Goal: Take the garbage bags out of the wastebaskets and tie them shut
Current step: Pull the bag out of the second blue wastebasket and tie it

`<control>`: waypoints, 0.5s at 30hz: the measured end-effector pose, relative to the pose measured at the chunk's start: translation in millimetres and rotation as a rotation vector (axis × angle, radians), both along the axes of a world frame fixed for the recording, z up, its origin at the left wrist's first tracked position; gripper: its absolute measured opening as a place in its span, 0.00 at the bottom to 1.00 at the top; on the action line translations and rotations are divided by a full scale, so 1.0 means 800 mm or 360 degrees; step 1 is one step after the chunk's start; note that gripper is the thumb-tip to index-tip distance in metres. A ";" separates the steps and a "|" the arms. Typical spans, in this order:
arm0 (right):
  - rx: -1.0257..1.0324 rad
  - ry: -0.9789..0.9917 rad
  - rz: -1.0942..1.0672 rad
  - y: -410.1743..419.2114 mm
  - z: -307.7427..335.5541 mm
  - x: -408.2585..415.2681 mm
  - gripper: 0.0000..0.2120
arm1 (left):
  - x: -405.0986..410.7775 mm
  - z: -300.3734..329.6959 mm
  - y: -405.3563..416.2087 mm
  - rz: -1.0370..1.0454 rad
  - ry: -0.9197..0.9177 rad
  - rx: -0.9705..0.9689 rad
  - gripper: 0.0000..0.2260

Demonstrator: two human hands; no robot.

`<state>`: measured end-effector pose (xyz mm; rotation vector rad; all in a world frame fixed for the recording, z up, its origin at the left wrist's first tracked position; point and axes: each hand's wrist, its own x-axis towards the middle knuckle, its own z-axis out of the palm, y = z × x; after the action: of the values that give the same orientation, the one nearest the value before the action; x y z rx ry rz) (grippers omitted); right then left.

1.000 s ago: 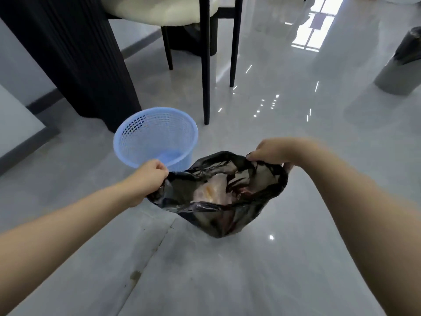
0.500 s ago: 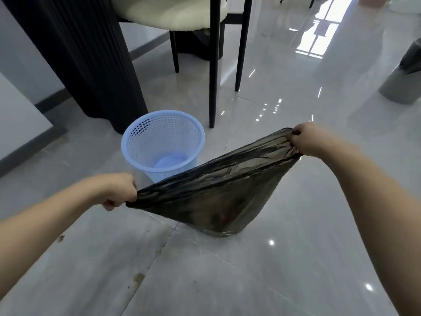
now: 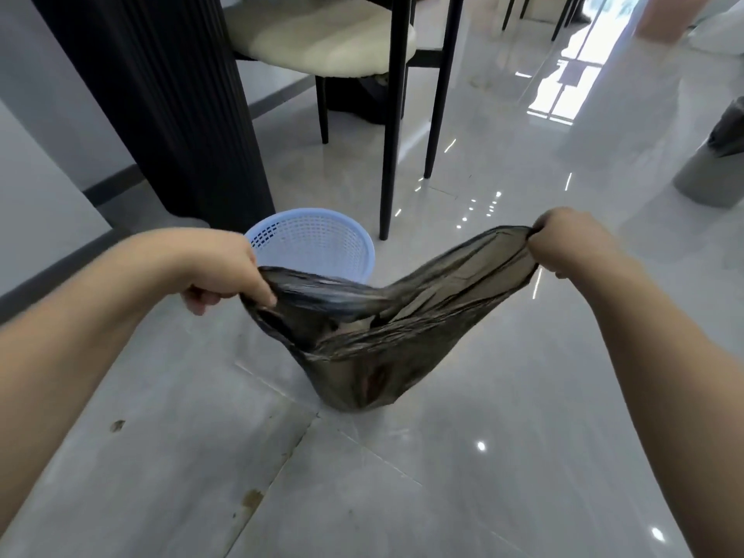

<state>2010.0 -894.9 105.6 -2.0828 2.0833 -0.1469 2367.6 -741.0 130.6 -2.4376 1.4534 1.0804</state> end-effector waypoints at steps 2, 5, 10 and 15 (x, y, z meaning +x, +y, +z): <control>-0.0021 -0.0039 0.0092 0.007 -0.003 0.019 0.13 | -0.018 -0.006 -0.006 0.0089 0.0069 -0.0276 0.07; -0.0038 -0.0016 0.0206 0.020 -0.018 0.049 0.13 | -0.045 -0.029 -0.008 0.0259 0.0484 -0.0513 0.07; -0.0065 -0.0040 0.0193 0.020 -0.022 0.058 0.13 | -0.022 -0.023 -0.018 0.0393 0.0436 -0.0759 0.05; -0.0081 -0.0134 0.0075 0.013 -0.009 0.041 0.13 | 0.024 0.000 -0.010 0.0227 -0.0727 -0.1578 0.06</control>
<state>2043.2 -884.7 98.1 -2.1139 2.0006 -0.2783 2386.8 -749.1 130.8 -3.0873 1.9220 -0.3506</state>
